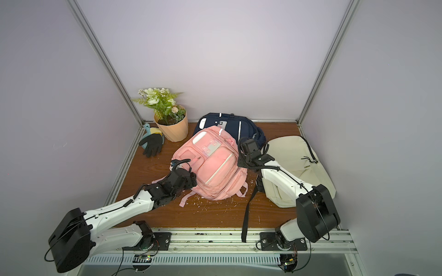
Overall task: Zip up the backpack
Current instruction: Adjust the backpack at the center of the board.
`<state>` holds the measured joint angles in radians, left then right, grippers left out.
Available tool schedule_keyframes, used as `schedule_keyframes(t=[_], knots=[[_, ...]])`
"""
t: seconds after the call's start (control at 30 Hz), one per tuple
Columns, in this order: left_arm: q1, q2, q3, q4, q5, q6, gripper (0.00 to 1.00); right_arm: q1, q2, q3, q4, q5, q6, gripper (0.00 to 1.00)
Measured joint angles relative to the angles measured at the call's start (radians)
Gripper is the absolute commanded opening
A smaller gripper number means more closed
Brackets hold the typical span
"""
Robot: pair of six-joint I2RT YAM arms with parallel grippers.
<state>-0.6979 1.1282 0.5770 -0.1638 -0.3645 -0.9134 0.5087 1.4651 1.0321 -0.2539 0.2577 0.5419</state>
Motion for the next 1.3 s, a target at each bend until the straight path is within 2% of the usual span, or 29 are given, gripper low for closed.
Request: schedule_keyframes(t=[0.1, 0.17, 0.27, 0.33, 0.43, 0.5, 0.57, 0.7, 0.73, 0.83, 0.93, 1.07, 1.13, 1.2, 1.3], knots=[[0.14, 0.013, 0.0, 0.0, 0.012, 0.025, 0.91, -0.001, 0.022, 0.014, -0.001, 0.002, -0.022, 0.0], [0.223, 0.05, 0.0, 0.008, 0.031, 0.043, 0.9, -0.002, 0.024, 0.014, -0.005, 0.009, -0.031, 0.0], [0.29, 0.12, -0.001, 0.024, 0.077, 0.06, 0.85, -0.002, 0.025, 0.014, -0.006, 0.019, -0.045, 0.0], [0.301, 0.153, -0.005, 0.047, 0.105, 0.072, 0.8, -0.002, 0.028, 0.014, -0.006, 0.026, -0.052, 0.0], [0.302, 0.182, -0.021, 0.095, 0.15, 0.087, 0.72, -0.003, 0.046, 0.024, -0.011, 0.026, -0.06, 0.0], [0.302, 0.202, -0.032, 0.126, 0.179, 0.101, 0.63, -0.006, 0.068, 0.041, -0.014, 0.026, -0.066, 0.0], [0.302, 0.228, -0.039, 0.161, 0.202, 0.109, 0.49, -0.007, 0.096, 0.063, -0.014, 0.026, -0.071, 0.0], [0.3, 0.243, -0.04, 0.191, 0.221, 0.121, 0.29, -0.014, 0.127, 0.106, -0.021, 0.027, -0.082, 0.0], [0.29, 0.241, -0.04, 0.192, 0.215, 0.124, 0.21, -0.015, 0.133, 0.121, -0.025, 0.029, -0.086, 0.0], [0.221, 0.219, -0.04, 0.183, 0.182, 0.119, 0.07, -0.023, 0.16, 0.181, -0.038, 0.037, -0.1, 0.0], [0.139, 0.153, -0.048, 0.151, 0.168, 0.085, 0.02, -0.035, 0.192, 0.245, -0.044, 0.051, -0.116, 0.0], [0.04, 0.054, -0.073, 0.132, 0.131, 0.031, 0.0, -0.043, 0.249, 0.34, -0.059, 0.063, -0.134, 0.0], [-0.001, 0.039, -0.074, 0.131, 0.115, 0.002, 0.0, -0.046, 0.291, 0.394, -0.061, 0.07, -0.142, 0.24], [-0.018, 0.047, -0.074, 0.134, 0.113, -0.023, 0.0, -0.047, 0.311, 0.416, -0.049, 0.071, -0.143, 0.39], [-0.024, 0.08, -0.072, 0.147, 0.117, -0.052, 0.0, -0.038, 0.283, 0.378, -0.015, 0.056, -0.134, 0.49]])
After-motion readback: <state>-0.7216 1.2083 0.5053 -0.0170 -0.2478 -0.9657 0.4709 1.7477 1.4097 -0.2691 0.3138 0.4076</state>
